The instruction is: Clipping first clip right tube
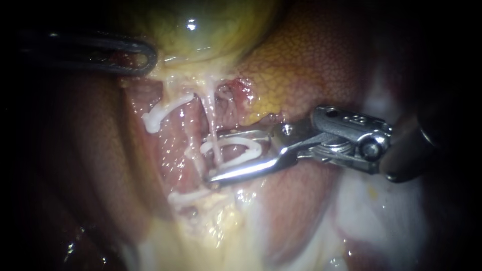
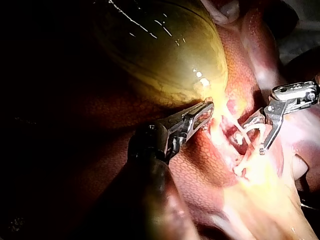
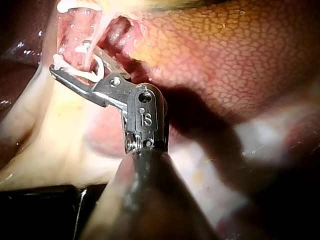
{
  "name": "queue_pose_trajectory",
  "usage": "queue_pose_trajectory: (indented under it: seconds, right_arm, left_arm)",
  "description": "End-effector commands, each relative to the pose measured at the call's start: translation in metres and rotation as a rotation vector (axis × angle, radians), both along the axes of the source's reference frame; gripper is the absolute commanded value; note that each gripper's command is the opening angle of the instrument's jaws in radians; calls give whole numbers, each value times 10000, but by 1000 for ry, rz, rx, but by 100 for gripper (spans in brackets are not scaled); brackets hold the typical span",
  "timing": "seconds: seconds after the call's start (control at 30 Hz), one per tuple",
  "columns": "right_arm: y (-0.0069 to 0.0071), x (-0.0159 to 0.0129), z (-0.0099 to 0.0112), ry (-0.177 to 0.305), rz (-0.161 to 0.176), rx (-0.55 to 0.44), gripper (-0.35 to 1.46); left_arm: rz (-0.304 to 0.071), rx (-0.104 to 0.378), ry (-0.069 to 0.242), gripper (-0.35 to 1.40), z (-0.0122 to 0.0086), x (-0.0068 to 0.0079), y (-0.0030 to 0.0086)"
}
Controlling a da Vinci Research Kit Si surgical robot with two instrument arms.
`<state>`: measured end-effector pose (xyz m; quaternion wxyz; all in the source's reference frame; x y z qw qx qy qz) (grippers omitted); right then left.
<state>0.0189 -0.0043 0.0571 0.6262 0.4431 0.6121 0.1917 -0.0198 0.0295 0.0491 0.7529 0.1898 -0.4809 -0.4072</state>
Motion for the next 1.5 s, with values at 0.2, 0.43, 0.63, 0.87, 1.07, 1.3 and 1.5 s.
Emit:
queue_pose_trajectory:
  seconds: [0.2, 0.43, 0.63, 0.87, 1.07, 1.3, 1.5]
  right_arm:
    - [-17, 7, 1, 43, -52, 19, 45]
    - [-28, 15, 3, 73, -92, 13, 41]
    - [-25, 17, 5, 60, -86, 29, 28]
    - [-20, 17, 10, 32, -72, 59, -5]
    - [-18, 17, 14, 9, -80, 105, -35]
    - [-19, 16, 16, 9, -81, 104, -35]
    - [-19, 16, 15, 9, -82, 104, -35]
  left_arm:
    - [1, 0, -1, -35, 1, -1, 0]
    - [1, 0, -1, -35, 1, -1, 0]
    - [1, 0, -1, -35, 1, -1, 0]
    - [1, 0, -1, -35, 1, -2, 0]
    - [1, -1, -1, -35, 2, -1, 0]
    - [1, -1, -1, -35, 2, -2, 0]
    - [1, -1, -1, -35, 2, -2, 0]
